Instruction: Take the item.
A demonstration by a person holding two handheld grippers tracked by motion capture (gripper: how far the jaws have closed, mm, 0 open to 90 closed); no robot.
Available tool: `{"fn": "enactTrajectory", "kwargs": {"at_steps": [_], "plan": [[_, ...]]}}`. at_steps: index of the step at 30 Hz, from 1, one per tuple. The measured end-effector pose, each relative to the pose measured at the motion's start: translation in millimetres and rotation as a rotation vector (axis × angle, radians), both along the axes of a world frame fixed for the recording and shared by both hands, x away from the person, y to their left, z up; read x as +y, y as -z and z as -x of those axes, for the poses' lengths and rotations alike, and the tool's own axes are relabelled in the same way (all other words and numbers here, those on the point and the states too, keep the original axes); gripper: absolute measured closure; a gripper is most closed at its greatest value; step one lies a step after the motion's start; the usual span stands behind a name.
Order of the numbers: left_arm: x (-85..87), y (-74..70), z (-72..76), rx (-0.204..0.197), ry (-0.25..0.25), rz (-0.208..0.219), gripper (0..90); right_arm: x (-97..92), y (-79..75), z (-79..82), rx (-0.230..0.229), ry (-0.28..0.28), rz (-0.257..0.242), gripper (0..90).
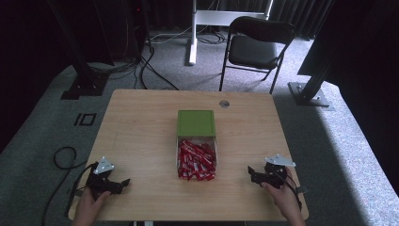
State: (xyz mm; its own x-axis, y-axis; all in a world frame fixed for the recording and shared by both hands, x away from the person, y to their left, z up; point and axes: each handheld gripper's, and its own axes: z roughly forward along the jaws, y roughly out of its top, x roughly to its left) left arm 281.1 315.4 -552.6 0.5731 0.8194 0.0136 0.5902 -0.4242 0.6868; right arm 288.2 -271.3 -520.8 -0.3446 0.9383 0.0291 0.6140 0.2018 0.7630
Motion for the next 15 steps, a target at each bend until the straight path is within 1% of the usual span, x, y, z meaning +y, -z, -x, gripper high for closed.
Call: {"fn": "enactTrajectory", "kwargs": {"at_steps": [1,2,7,8,9,10,14,15], "plan": [[0.0,-0.1,0.0,0.001,0.0,-0.001,1.5,1.0,-3.2,-0.7,-0.001,-0.002,0.001,14.5],[0.1,-0.1,0.0,0.001,0.001,-0.002,1.4,2.3,-8.7,-2.2,-0.016,-0.008,0.001,14.5],[0.0,-0.2,0.0,0.001,0.0,-0.001,1.4,10.3,-32.6,-7.5,-0.057,-0.035,-0.006,14.5],[0.0,-0.2,0.0,0.001,0.0,-0.001,1.5,10.3,-32.6,-7.5,-0.057,-0.035,-0.006,14.5],[0.0,-0.2,0.0,0.001,0.0,-0.001,1.5,12.0,-36.2,-8.3,-0.062,-0.038,-0.009,14.5],[0.0,-0.1,0.0,0.001,0.0,-0.001,1.5,19.0,-49.3,-11.3,-0.084,-0.062,-0.014,14.5],[0.0,-0.1,0.0,0.001,0.0,-0.001,1.5,30.9,-66.0,-14.8,-0.114,-0.107,-0.027,14.6],[0.0,-0.1,0.0,0.001,0.0,0.0,1.5,33.8,-69.8,-15.6,-0.121,-0.118,-0.028,16.0]]}}
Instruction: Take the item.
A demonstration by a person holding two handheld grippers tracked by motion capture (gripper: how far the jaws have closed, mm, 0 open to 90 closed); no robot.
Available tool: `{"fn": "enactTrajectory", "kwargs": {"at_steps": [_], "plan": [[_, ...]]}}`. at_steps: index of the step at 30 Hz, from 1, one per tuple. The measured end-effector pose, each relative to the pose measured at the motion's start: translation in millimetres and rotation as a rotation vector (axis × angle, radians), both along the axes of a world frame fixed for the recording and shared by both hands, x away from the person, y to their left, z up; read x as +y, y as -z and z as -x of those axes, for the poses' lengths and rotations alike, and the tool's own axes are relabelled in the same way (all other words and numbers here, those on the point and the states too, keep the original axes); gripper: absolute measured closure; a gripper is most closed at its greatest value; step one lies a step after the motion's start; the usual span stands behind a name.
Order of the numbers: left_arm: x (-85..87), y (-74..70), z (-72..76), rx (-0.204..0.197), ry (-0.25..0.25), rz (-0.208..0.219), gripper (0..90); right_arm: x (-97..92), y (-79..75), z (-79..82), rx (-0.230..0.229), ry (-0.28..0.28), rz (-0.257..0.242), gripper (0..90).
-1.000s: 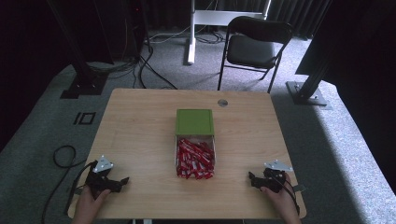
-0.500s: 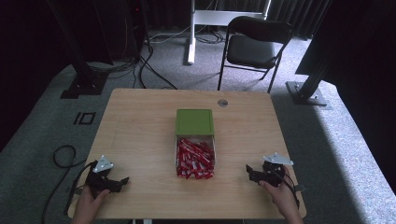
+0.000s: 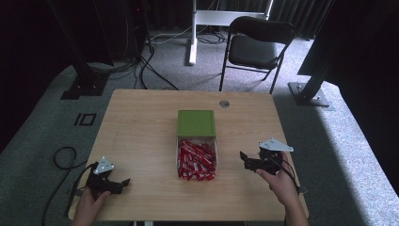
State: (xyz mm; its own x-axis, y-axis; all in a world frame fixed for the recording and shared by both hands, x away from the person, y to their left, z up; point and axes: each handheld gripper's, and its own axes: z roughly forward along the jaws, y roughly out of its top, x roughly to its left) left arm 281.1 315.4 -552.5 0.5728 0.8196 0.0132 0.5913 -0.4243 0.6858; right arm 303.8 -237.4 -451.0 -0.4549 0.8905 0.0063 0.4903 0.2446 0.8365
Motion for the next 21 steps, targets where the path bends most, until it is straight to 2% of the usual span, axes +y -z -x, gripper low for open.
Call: {"fn": "enactTrajectory", "kwargs": {"at_steps": [9,21], "plan": [[-0.1,0.1,0.0,-0.001,-0.001,0.001,1.4,33.1,-27.0,-4.1,-0.042,-0.115,0.001,16.5],[0.0,0.0,0.0,0.0,0.0,0.0,1.5,80.1,-39.2,-10.2,-0.053,-0.253,-0.006,17.9]]}}
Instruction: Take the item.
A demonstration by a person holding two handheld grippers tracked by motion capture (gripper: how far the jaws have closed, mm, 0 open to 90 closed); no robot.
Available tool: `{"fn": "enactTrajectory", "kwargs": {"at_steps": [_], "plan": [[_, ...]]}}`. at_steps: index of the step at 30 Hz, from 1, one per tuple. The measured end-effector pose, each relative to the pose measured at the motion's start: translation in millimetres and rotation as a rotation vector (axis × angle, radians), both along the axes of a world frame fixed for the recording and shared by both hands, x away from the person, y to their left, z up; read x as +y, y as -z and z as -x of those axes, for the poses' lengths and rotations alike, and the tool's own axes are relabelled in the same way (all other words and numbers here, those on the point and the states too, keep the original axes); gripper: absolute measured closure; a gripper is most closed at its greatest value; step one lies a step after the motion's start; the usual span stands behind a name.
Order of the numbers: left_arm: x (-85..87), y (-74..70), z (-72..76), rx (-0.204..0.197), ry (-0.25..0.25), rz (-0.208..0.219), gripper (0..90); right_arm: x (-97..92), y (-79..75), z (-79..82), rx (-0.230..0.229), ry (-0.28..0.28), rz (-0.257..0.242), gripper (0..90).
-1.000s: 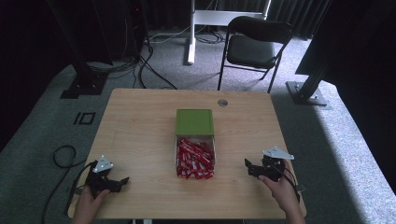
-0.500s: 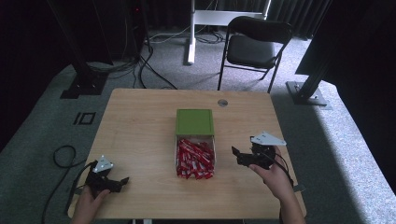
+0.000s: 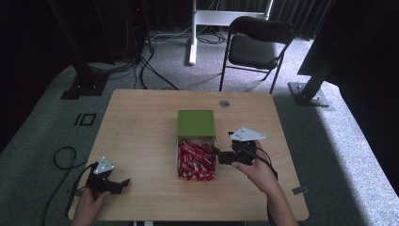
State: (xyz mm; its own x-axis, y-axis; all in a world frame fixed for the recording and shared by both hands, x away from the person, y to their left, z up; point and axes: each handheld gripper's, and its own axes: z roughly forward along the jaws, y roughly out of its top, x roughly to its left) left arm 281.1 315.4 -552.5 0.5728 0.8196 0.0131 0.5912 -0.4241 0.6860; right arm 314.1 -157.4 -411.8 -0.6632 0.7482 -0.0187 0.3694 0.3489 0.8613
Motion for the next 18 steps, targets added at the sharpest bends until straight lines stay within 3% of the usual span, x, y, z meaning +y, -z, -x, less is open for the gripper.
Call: {"fn": "enactTrajectory", "kwargs": {"at_steps": [9,18], "plan": [[0.0,0.1,0.0,-0.001,0.0,0.0,1.5,30.5,2.8,-3.1,0.017,-0.101,0.019,20.9],[0.0,0.0,-0.1,-0.001,0.0,0.0,1.5,53.2,11.9,-4.4,0.04,-0.15,0.049,23.5]]}}
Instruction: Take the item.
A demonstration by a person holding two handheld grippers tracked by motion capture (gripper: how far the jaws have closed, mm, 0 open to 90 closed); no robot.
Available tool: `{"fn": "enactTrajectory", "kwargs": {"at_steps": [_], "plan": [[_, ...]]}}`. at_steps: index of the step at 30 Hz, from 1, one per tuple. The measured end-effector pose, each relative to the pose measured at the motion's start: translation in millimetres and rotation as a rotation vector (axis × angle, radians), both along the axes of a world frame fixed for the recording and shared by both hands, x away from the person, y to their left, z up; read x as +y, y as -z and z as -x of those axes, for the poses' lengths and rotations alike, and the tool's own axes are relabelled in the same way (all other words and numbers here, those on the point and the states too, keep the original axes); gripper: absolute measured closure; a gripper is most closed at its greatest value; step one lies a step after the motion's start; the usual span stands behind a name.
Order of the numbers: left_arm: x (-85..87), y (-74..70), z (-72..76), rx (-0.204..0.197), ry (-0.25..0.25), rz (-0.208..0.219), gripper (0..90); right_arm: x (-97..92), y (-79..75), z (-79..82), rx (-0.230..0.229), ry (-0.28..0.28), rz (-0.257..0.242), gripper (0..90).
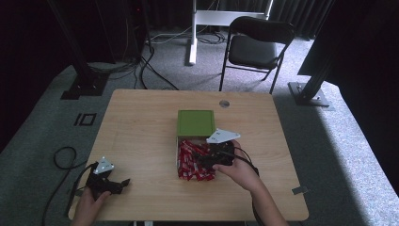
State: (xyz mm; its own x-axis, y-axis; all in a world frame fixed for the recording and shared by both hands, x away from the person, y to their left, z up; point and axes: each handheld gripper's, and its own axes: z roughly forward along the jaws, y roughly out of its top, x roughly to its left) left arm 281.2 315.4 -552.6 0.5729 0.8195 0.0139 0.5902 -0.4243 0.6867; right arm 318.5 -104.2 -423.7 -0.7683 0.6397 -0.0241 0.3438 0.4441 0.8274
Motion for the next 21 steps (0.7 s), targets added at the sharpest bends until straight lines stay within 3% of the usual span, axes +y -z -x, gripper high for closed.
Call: {"fn": "enactTrajectory", "kwargs": {"at_steps": [6,11,16,18,21], "plan": [[0.0,0.0,0.0,0.0,0.0,0.0,1.4,12.5,11.5,-1.1,0.028,-0.039,0.032,31.2],[0.0,0.0,0.0,0.001,0.0,0.0,1.5,17.5,18.6,-5.3,0.016,-0.053,0.078,51.1],[0.0,0.0,0.0,0.001,0.0,0.0,1.5,19.8,26.9,-10.2,0.085,-0.059,0.075,54.1],[0.1,-0.1,0.0,0.0,0.001,-0.001,1.5,21.1,29.1,-11.5,0.086,-0.077,0.076,58.9],[0.1,-0.1,0.0,0.0,0.001,-0.002,1.5,22.8,31.5,-13.4,0.11,-0.071,0.088,59.4]]}}
